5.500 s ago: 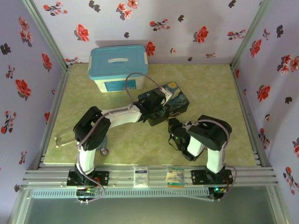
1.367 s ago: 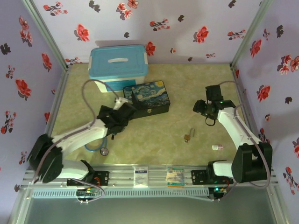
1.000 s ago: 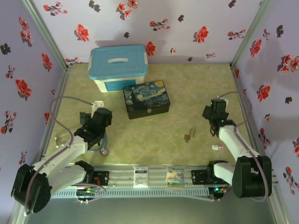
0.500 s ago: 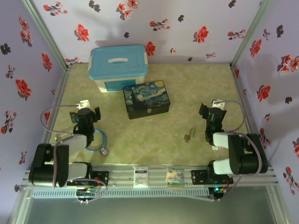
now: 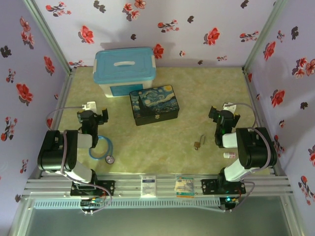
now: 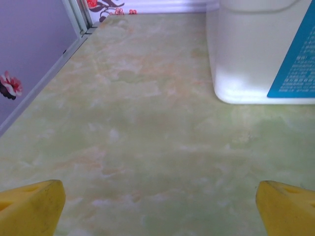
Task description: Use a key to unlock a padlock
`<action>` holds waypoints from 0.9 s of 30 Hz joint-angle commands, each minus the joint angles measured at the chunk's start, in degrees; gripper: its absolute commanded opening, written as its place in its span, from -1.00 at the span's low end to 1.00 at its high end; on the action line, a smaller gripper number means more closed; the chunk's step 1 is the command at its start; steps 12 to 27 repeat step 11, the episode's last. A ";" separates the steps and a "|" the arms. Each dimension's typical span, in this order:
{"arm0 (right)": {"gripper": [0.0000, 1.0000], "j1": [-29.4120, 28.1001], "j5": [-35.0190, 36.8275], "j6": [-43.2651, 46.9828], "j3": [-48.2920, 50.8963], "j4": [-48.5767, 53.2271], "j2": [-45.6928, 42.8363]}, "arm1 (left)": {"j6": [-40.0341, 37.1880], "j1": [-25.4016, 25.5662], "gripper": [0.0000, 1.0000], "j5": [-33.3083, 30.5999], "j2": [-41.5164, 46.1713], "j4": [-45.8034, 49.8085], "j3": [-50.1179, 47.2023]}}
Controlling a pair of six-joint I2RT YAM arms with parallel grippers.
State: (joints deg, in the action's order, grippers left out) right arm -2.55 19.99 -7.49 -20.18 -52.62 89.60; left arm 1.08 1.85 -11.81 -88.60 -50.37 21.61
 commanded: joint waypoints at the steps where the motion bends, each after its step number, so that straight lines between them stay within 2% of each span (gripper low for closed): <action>1: 0.99 0.17 1.76 0.17 -0.66 0.06 -0.57 | -0.29 -0.56 0.99 1.61 -0.02 -1.10 0.78; 6: 0.99 0.26 1.37 0.21 -2.29 2.18 0.37 | 0.21 -0.53 0.99 -0.06 0.00 -1.62 0.54; 11: 0.99 0.28 0.21 0.63 -0.80 -0.21 -0.39 | 0.41 -0.59 0.99 -1.12 -0.03 -1.99 0.37; 27: 0.99 0.28 0.21 0.63 -0.80 -0.21 -0.39 | 0.41 -0.59 0.99 -1.12 -0.03 -1.99 0.37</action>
